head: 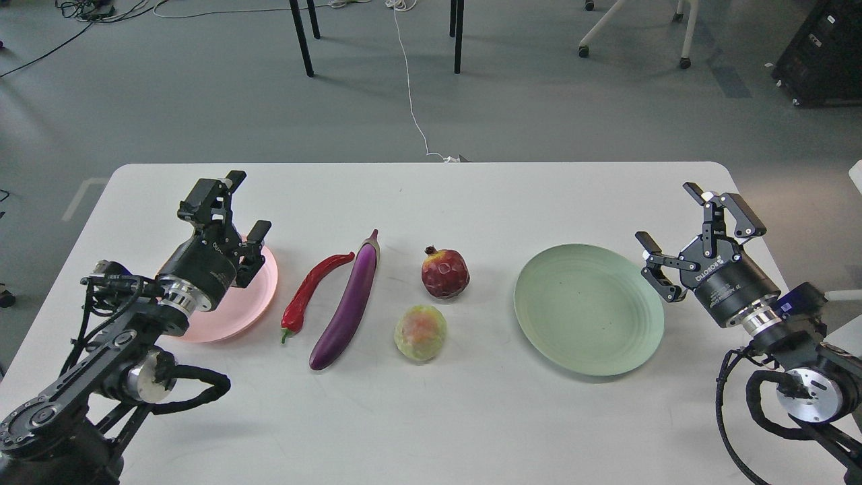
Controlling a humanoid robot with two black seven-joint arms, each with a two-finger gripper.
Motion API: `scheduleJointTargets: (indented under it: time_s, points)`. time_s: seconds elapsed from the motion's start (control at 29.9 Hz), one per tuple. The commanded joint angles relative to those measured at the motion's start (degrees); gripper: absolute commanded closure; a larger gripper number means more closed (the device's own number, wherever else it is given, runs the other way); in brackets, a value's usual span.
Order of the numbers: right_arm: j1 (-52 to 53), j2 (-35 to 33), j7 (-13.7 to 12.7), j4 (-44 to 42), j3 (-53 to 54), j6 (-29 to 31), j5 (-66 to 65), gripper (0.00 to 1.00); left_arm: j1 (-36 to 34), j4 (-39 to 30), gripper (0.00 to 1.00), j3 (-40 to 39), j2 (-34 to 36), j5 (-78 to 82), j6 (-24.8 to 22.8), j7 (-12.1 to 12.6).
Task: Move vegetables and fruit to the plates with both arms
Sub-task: 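Raise the right gripper and move it toward the red apple, then lower the right gripper onto the red apple and grasp it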
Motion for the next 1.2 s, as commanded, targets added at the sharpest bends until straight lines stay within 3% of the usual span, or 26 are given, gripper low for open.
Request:
scheduleJointTargets:
  time_s: [0.0, 0.23, 0.43, 0.57, 0.7, 0.77, 0.9, 1.17]
  points:
    - [0.00, 0.00, 0.01, -0.03, 0.02, 0.17, -0.01, 0.02, 0.20, -0.31, 0.01, 0.28, 0.77, -0.21, -0.43, 0.21]
    - [1.40, -0.87, 0.01, 0.14, -0.33, 1.83, -1.15, 0.01, 0.03, -0.05, 0.01, -0.24, 0.68, -2.58, -2.63, 0.03]
    - [13.25, -6.49, 0.01, -0.38, -4.44, 5.96, -13.60, 0.01, -0.24, -0.30, 0.01, -0.68, 2.79, -2.84, -3.94, -0.14]
    - [30.17, -8.00, 0.01, -1.17, -17.85, 6.32, -25.46, 0.01, -0.06, -0.48, 0.01, -0.95, 3.32, -2.84, -8.43, -0.93]
    - [48.38, -6.86, 0.01, -3.63, -36.40, 6.41, -33.64, 0.01, -0.06, -1.18, 0.01, -1.56, 3.15, -3.37, -8.35, -1.02]
    - [55.27, -4.84, 0.01, -4.69, -43.64, 6.41, -37.61, 0.01, 0.02, -1.54, 0.01, -2.00, 3.23, -3.90, -8.35, -1.02]
    - [70.29, 5.43, 0.01, -9.25, -60.33, 6.41, -52.19, 0.01, 0.29, -2.85, 0.01, -2.44, 3.32, -4.25, -8.35, -0.93]
    - [72.25, 24.15, 0.01, -21.37, -69.93, 6.14, -55.55, 0.01, 1.60, -5.32, 0.01, -2.53, 3.41, -4.16, -8.35, -0.93]
